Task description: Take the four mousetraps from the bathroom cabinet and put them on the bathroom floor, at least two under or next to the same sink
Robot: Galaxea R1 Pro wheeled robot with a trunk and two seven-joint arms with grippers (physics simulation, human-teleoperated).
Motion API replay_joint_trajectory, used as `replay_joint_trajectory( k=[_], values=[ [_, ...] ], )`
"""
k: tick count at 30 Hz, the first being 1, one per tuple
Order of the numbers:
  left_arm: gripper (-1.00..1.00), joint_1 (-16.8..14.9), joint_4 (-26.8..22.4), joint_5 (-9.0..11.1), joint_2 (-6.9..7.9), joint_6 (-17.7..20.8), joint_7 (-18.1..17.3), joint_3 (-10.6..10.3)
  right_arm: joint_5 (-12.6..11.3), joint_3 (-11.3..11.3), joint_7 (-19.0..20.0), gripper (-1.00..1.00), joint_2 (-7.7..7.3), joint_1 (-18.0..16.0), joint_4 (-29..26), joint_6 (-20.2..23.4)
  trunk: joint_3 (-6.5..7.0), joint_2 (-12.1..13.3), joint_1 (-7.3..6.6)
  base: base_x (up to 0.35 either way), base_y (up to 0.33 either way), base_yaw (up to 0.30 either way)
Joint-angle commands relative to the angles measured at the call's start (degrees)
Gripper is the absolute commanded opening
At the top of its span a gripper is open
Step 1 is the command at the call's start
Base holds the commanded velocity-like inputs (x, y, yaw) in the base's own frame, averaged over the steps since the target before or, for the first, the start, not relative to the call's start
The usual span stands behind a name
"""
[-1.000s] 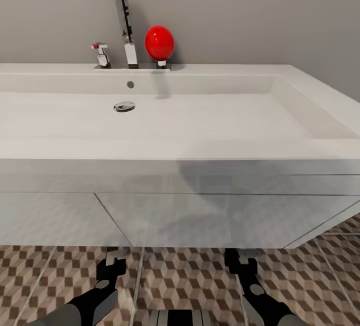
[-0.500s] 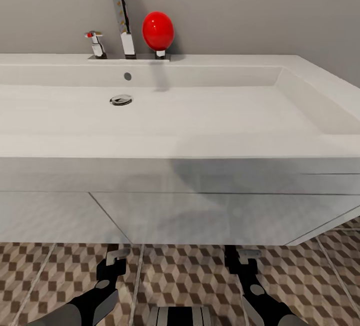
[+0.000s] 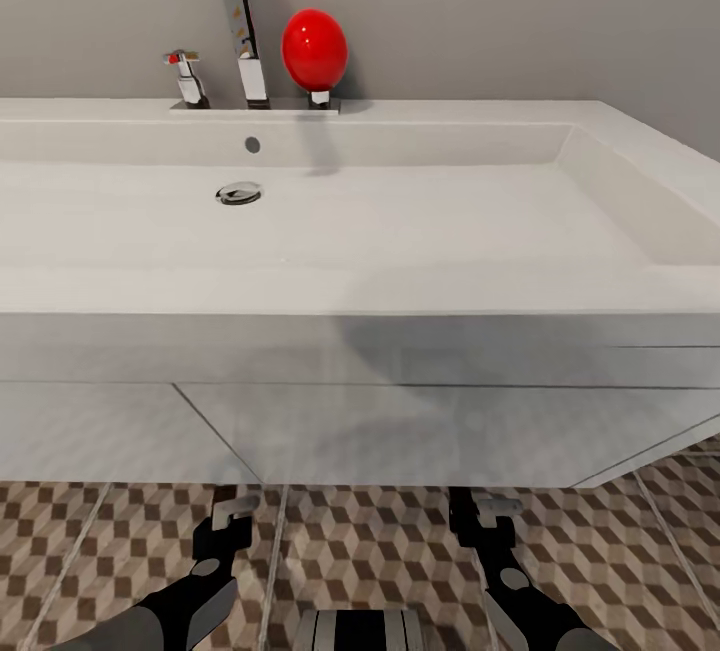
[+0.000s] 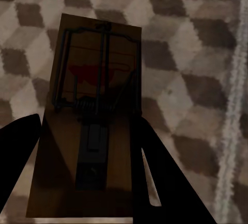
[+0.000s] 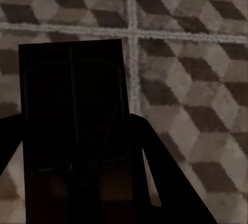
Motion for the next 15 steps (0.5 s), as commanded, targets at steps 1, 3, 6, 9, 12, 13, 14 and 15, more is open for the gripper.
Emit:
replay_joint_trajectory(
  k=[1, 3, 6, 9, 12, 13, 14, 15],
  values=[
    [-1.0, 0.0, -0.1, 0.5, 0.06, -0.2, 0.5, -0.5, -0.7, 0.5, -0.1, -1.0, -0.04, 0.0, 0.0, -0.2, -0.04, 0.0, -0.01, 0.0, 0.0, 0.0],
    [-1.0, 0.0, -0.1, 0.5, 0.05, -0.2, 0.8, -0.5, -0.7, 0.5, -0.1, -1.0, -0.04, 0.0, 0.0, -0.2, -0.04, 0.0, -0.01, 0.0, 0.0, 0.0],
    [-1.0, 0.0, -0.1, 0.5, 0.03, -0.2, 0.9, -0.5, -0.7, 0.5, -0.2, -1.0, -0.04, 0.0, 0.0, -0.2, -0.04, 0.0, -0.01, 0.0, 0.0, 0.0],
    [-1.0, 0.0, -0.1, 0.5, 0.06, -0.2, 1.0, -0.5, -0.7, 0.5, -0.1, -1.0, -0.04, 0.0, 0.0, -0.2, -0.04, 0.0, -0.01, 0.0, 0.0, 0.0],
    [-1.0, 0.0, -0.1, 0.5, 0.05, -0.2, 1.0, -0.5, -0.7, 0.5, 0.1, -1.0, -0.04, 0.0, 0.0, -0.2, -0.04, 0.0, -0.01, 0.0, 0.0, 0.0],
    [-1.0, 0.0, -0.1, 0.5, 0.04, -0.2, 1.0, -0.5, -0.7, 0.5, 0.1, -1.0, -0.04, 0.0, 0.0, -0.2, -0.04, 0.0, -0.01, 0.0, 0.0, 0.0],
    [-1.0, 0.0, -0.1, 0.5, 0.04, -0.2, 1.0, -0.5, -0.7, 0.5, 0.1, -1.0, -0.04, 0.0, 0.0, -0.2, -0.04, 0.0, -0.01, 0.0, 0.0, 0.0],
    [-1.0, 0.0, -0.1, 0.5, 0.03, -0.2, 1.0, -0.5, -0.7, 0.5, 0.1, -1.0, -0.04, 0.0, 0.0, -0.2, -0.04, 0.0, -0.01, 0.0, 0.0, 0.0]
  ],
)
